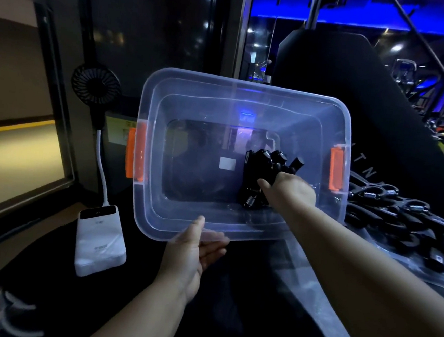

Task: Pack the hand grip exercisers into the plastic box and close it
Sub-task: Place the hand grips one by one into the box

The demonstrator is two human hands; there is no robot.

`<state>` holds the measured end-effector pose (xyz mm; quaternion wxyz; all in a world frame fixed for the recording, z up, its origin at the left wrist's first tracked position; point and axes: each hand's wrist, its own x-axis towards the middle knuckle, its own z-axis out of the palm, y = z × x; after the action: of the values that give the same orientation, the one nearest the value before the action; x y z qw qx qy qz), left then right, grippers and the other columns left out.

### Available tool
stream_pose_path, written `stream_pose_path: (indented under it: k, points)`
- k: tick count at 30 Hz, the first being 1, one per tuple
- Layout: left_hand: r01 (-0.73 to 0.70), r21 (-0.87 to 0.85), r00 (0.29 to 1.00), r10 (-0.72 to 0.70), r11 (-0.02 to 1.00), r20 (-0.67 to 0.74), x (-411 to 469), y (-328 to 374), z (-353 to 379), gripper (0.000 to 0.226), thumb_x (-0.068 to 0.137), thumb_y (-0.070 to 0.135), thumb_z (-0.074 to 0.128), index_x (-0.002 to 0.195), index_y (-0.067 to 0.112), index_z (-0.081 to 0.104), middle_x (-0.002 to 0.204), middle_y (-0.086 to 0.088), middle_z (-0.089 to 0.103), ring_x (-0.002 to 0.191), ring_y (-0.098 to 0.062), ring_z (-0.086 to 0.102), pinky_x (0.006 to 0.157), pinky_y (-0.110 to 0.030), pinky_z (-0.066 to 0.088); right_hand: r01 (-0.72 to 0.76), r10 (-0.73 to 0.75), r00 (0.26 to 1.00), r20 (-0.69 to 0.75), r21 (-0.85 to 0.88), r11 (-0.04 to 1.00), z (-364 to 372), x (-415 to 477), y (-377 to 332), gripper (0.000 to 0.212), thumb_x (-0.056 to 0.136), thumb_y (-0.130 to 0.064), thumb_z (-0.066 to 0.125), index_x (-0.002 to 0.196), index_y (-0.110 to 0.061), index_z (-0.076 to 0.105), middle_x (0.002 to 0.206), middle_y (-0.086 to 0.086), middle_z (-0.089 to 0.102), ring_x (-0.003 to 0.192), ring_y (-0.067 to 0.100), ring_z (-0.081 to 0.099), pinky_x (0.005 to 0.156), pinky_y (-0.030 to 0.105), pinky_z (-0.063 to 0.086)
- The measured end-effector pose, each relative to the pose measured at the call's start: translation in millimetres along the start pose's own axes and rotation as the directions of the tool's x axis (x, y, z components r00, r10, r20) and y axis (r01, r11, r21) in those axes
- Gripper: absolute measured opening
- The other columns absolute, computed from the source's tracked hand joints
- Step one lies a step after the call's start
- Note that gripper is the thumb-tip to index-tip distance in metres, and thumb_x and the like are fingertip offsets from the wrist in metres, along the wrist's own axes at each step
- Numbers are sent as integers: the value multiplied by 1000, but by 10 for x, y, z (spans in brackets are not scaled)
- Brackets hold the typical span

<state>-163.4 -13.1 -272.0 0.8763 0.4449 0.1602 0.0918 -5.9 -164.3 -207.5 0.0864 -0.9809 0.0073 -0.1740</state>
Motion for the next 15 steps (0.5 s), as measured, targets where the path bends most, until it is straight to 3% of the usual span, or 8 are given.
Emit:
stream_pose_path:
  k: [6, 11, 15]
  points:
    - [-31, 20, 999, 31, 999, -12, 1, -28, -2, 32, 93, 26, 55, 78, -1, 61, 72, -16, 71, 65, -22, 71, 55, -27, 56, 53, -51, 998, -46, 39, 998, -102, -203, 167, 51, 88, -63, 45, 72, -16, 58, 72, 2, 58, 74, 27, 56, 63, 31, 41]
    - [-78, 13, 995, 79, 997, -58, -1, -49, 4, 25, 92, 25, 59, 76, 5, 57, 63, -10, 69, 60, -19, 68, 59, -28, 55, 157, -121, 943, -310, 95, 983, -232, -427, 452, 50, 91, -58, 45, 63, -16, 49, 65, -1, 52, 67, 27, 52, 58, 31, 35]
    - [-112, 21, 990, 113, 994, -82, 32, -76, -13, 21, 90, 26, 61, 78, 9, 55, 63, -8, 66, 58, -15, 66, 55, -25, 54, 147, -32, 883, -468, 212, 966, -211, -589, 920, 53, 93, -57, 37, 59, -17, 46, 64, 4, 53, 68, 33, 56, 55, 30, 26]
